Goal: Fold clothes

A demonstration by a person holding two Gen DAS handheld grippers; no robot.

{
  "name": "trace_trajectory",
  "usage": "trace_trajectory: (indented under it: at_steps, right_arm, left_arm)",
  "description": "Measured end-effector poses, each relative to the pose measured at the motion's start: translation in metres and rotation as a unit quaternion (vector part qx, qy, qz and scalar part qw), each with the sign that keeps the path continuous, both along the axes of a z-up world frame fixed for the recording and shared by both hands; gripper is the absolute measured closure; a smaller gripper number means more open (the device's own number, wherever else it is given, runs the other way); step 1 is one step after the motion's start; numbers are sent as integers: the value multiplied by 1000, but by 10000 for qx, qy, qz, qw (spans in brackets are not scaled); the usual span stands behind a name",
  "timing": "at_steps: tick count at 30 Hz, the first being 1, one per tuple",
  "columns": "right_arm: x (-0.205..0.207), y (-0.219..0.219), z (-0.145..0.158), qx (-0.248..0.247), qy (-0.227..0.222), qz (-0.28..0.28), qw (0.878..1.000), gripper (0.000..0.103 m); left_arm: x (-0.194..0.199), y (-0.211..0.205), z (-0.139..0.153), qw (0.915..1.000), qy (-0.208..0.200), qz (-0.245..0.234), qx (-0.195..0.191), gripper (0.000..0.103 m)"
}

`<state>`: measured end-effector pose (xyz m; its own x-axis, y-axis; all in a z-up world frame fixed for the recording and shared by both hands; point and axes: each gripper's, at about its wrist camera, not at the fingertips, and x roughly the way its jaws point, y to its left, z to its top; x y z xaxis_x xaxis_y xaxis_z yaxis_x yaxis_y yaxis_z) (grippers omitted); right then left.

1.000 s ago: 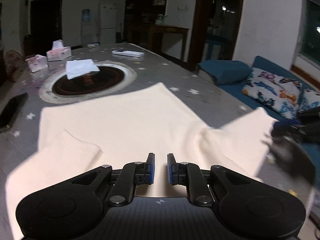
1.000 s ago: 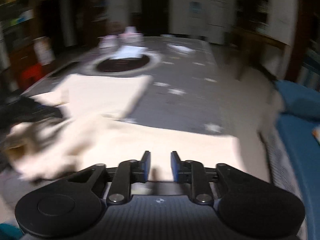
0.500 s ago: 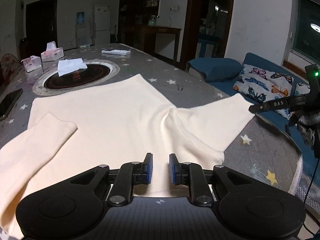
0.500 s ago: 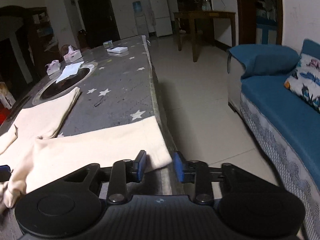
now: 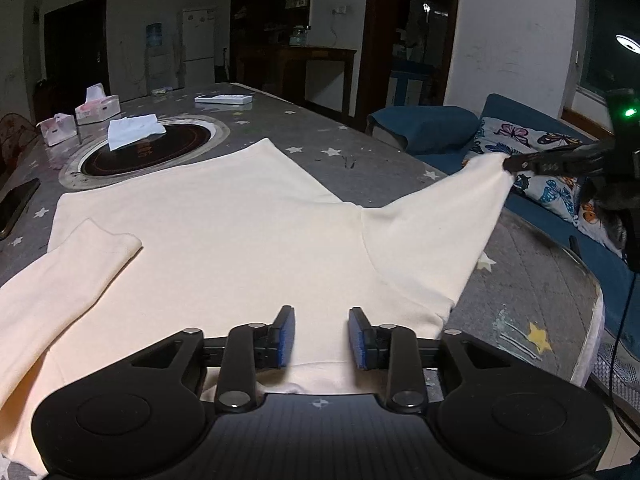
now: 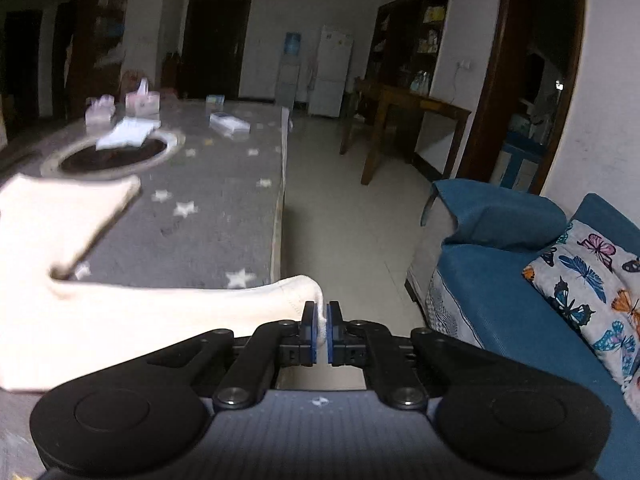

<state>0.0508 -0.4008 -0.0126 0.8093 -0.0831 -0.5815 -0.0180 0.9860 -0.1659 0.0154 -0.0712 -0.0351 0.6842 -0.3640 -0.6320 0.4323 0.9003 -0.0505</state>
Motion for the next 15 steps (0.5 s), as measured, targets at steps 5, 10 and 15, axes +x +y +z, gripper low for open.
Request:
trace_trajectory:
  at_steps: [5,10,15]
  right_arm:
    - [7,7,-11,-98,197,6,9998,96]
    - [0,34,4,53,15,447,9990,87]
    - [-3,68,7,378,105,1105,9931,71]
  left_arm:
    - [1,9,11,9998,-136,161,-1,68]
    - [4,20,22,9990,-280,357,24,68]
    - [31,40,23,9920,-482,1024,562,68]
